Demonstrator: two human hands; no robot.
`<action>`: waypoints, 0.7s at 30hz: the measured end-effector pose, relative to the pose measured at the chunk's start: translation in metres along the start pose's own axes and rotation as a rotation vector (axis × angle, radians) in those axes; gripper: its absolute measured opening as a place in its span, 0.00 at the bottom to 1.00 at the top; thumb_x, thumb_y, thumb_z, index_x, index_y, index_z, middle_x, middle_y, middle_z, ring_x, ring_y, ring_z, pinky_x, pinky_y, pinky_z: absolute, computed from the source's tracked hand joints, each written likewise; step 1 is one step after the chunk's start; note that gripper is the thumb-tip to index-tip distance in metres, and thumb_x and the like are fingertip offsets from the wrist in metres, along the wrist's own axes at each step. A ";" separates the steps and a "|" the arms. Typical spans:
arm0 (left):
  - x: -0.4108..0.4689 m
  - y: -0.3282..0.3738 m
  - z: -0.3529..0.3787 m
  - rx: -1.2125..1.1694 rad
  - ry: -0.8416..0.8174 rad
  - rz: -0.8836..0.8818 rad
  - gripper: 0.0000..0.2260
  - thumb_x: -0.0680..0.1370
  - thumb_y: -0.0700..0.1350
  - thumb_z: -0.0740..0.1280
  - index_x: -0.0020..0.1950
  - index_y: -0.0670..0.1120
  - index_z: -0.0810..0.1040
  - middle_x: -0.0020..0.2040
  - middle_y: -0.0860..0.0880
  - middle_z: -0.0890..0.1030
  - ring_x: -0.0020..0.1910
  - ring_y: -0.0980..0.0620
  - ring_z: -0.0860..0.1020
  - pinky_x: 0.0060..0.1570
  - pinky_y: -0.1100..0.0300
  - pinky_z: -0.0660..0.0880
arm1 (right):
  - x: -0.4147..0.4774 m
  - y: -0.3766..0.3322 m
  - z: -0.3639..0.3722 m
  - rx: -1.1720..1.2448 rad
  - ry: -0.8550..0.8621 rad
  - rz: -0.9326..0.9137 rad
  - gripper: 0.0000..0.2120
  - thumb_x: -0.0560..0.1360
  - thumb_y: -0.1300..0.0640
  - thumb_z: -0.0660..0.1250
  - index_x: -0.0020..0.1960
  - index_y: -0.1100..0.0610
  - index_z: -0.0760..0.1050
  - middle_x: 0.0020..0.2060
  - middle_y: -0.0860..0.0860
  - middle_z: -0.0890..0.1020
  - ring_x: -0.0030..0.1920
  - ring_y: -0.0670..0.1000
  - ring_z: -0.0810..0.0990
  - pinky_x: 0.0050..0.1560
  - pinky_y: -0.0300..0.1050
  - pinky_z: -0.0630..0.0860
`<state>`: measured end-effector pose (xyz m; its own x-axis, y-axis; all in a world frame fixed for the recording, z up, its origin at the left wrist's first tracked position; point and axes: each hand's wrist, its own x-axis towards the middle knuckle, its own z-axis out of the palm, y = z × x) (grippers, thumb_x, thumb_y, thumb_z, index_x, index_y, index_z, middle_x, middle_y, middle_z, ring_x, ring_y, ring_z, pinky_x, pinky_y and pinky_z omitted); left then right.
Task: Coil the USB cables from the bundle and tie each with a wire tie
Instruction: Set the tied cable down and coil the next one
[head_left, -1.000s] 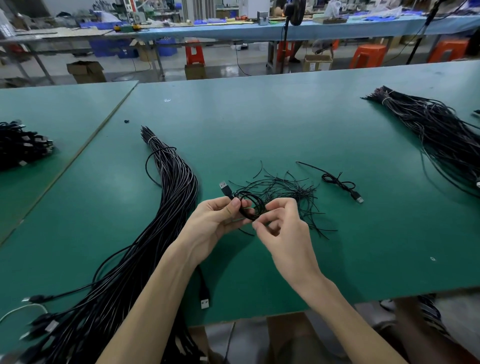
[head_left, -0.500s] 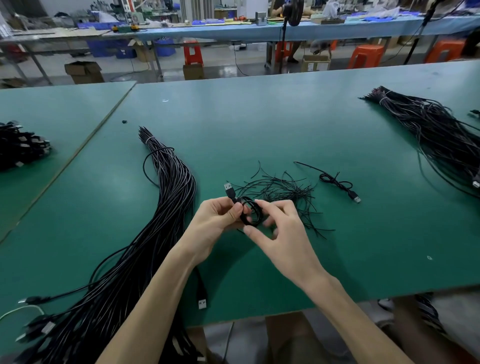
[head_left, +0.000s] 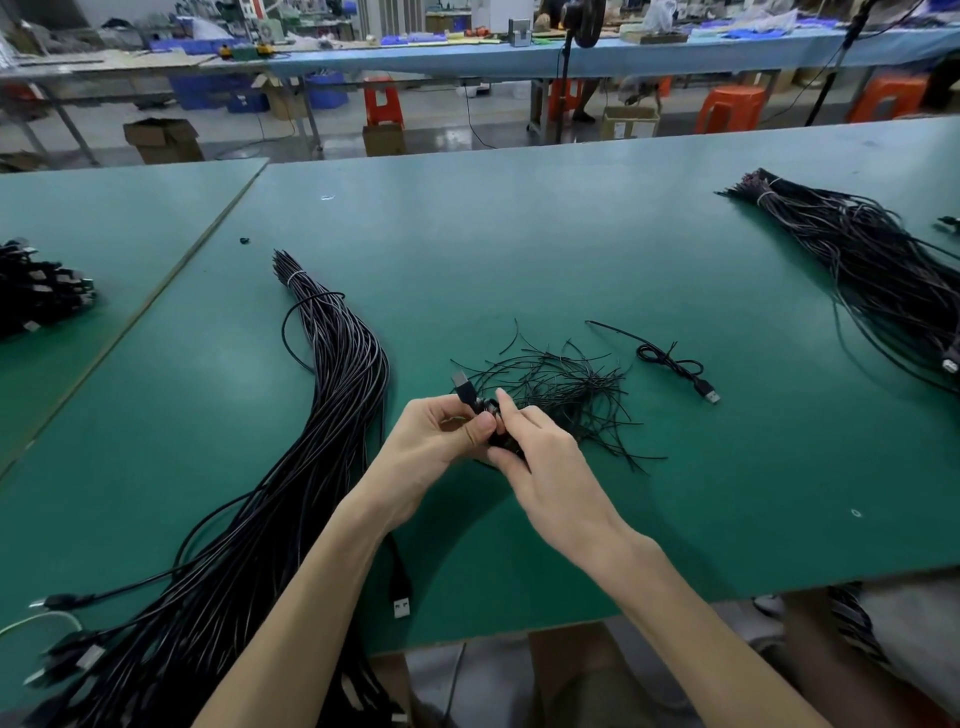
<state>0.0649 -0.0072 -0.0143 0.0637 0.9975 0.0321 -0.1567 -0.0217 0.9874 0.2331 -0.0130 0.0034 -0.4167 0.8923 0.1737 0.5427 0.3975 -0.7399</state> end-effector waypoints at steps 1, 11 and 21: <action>0.000 -0.001 0.000 0.030 0.008 0.016 0.12 0.75 0.43 0.73 0.51 0.35 0.84 0.46 0.40 0.86 0.45 0.47 0.84 0.47 0.58 0.81 | 0.000 0.001 -0.001 0.002 0.001 -0.004 0.29 0.84 0.60 0.63 0.82 0.57 0.58 0.59 0.49 0.75 0.60 0.51 0.76 0.65 0.46 0.73; 0.003 0.000 0.000 0.098 0.100 0.040 0.21 0.68 0.43 0.80 0.54 0.36 0.77 0.38 0.42 0.84 0.38 0.41 0.84 0.48 0.47 0.84 | -0.002 0.005 -0.001 0.104 -0.004 0.018 0.25 0.84 0.64 0.62 0.80 0.57 0.65 0.47 0.45 0.74 0.45 0.42 0.74 0.53 0.32 0.71; 0.000 0.000 0.002 0.075 -0.031 0.025 0.08 0.73 0.45 0.76 0.51 0.44 0.88 0.44 0.41 0.87 0.39 0.50 0.83 0.41 0.62 0.79 | 0.000 0.006 0.007 0.074 0.042 0.072 0.32 0.81 0.73 0.60 0.82 0.57 0.58 0.46 0.41 0.75 0.43 0.28 0.75 0.48 0.25 0.71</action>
<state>0.0666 -0.0069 -0.0143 0.0915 0.9940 0.0605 -0.0848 -0.0528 0.9950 0.2316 -0.0123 -0.0056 -0.3469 0.9267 0.1445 0.5138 0.3167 -0.7973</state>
